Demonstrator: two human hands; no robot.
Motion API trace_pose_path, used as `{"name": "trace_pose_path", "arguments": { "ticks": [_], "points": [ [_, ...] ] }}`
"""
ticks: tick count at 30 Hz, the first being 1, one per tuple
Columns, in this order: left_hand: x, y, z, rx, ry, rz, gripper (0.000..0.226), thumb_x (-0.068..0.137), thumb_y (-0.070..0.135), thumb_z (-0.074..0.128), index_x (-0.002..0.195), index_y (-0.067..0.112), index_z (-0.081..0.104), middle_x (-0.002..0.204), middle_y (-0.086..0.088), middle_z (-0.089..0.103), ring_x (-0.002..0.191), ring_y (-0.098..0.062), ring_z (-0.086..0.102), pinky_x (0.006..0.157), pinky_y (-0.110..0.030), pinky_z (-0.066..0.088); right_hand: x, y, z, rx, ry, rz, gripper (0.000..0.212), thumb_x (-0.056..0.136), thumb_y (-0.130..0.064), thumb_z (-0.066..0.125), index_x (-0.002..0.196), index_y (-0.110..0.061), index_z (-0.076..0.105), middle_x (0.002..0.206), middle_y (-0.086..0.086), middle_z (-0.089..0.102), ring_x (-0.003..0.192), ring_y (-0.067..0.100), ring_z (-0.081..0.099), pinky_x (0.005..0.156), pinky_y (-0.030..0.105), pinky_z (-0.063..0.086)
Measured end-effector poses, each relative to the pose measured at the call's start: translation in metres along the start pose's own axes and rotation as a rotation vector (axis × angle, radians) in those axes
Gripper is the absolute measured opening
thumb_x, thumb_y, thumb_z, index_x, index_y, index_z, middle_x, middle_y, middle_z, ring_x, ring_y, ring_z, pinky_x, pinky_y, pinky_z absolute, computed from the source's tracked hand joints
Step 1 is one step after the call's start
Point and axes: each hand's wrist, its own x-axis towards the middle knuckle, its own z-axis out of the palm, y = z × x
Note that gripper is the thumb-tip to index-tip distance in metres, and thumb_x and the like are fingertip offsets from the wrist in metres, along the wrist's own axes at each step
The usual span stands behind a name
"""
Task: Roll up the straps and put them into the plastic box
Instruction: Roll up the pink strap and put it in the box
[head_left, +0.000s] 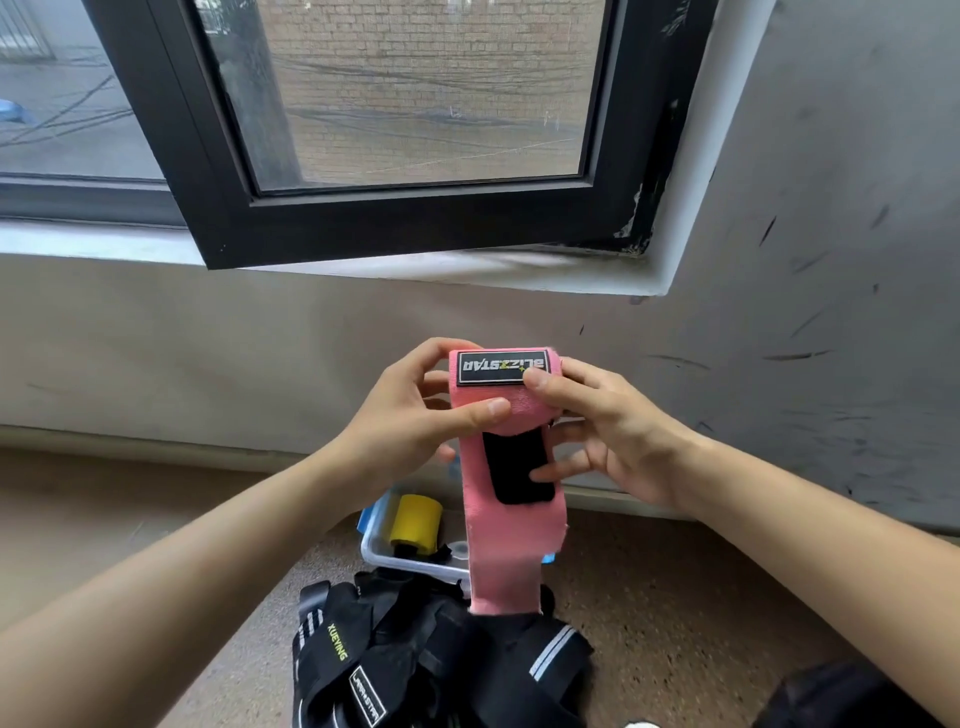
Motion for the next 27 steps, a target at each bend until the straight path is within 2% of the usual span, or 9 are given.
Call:
{"name": "trace_pose_path", "arguments": {
  "ticks": [3,6,11,13,15,18,23,27],
  "points": [
    [-0.001,-0.002,0.0,-0.009,-0.024,0.006,0.057,0.071,0.032,0.085,0.123,0.033,0.063,0.114,-0.003,0.076,0.1,-0.019,0.074,0.065,-0.031,0.06,0.0,0.001,0.001,0.017,0.015,-0.025,0.047,0.082,-0.043,0.071,0.126,-0.026,0.068,0.12,0.011,0.073,0.103,0.027,0.073,0.075,0.041,0.061],
    [-0.003,-0.003,-0.001,-0.04,-0.05,-0.013,0.059,0.072,0.031,0.085,0.127,0.033,0.062,0.119,0.0,0.075,0.108,-0.019,0.073,0.077,-0.041,0.063,-0.001,0.001,0.0,0.027,0.023,-0.067,0.047,0.083,-0.037,0.073,0.128,-0.024,0.066,0.124,0.01,0.071,0.112,0.029,0.07,0.078,0.042,0.061],
    [-0.006,0.001,0.0,-0.078,-0.09,-0.091,0.056,0.076,0.043,0.08,0.129,0.036,0.062,0.121,0.0,0.074,0.108,-0.016,0.072,0.066,-0.03,0.057,0.003,-0.001,-0.003,0.089,-0.001,-0.146,0.048,0.089,-0.026,0.076,0.134,-0.02,0.061,0.132,0.013,0.067,0.121,0.033,0.066,0.084,0.048,0.061],
    [-0.007,0.003,0.0,-0.097,-0.14,-0.153,0.056,0.079,0.049,0.075,0.132,0.038,0.06,0.124,0.003,0.073,0.106,-0.019,0.074,0.065,-0.03,0.058,0.005,0.0,-0.005,0.125,-0.006,-0.179,0.05,0.087,-0.02,0.075,0.134,-0.018,0.06,0.133,0.018,0.065,0.121,0.035,0.066,0.085,0.048,0.061],
    [-0.008,0.006,0.001,-0.15,-0.194,-0.209,0.058,0.082,0.055,0.07,0.136,0.038,0.057,0.128,0.005,0.072,0.103,-0.025,0.076,0.068,-0.032,0.062,0.006,0.002,-0.006,0.15,-0.009,-0.207,0.053,0.084,-0.014,0.075,0.134,-0.016,0.058,0.13,0.022,0.065,0.119,0.037,0.066,0.086,0.046,0.06],
    [-0.008,0.009,0.001,-0.192,-0.191,-0.23,0.06,0.081,0.059,0.066,0.136,0.035,0.058,0.125,0.001,0.074,0.098,-0.027,0.077,0.068,-0.031,0.063,0.008,0.005,-0.008,0.109,-0.029,-0.246,0.06,0.08,-0.004,0.077,0.135,-0.014,0.055,0.119,0.017,0.068,0.113,0.032,0.068,0.088,0.046,0.06],
    [-0.005,0.005,0.003,-0.199,-0.111,-0.208,0.057,0.078,0.045,0.075,0.131,0.028,0.063,0.111,-0.001,0.075,0.075,-0.014,0.073,0.061,-0.028,0.058,0.007,0.009,-0.008,-0.032,-0.05,-0.287,0.068,0.075,0.006,0.079,0.134,-0.015,0.052,0.124,0.016,0.066,0.11,0.027,0.063,0.099,0.053,0.055],
    [-0.001,0.005,0.0,-0.204,-0.112,-0.174,0.056,0.078,0.035,0.078,0.131,0.025,0.064,0.118,-0.005,0.075,0.089,-0.02,0.073,0.071,-0.03,0.057,0.007,0.005,-0.007,-0.045,0.018,-0.251,0.077,0.065,0.005,0.082,0.131,-0.026,0.057,0.124,0.011,0.067,0.103,0.018,0.066,0.095,0.043,0.057]
  ]
}}
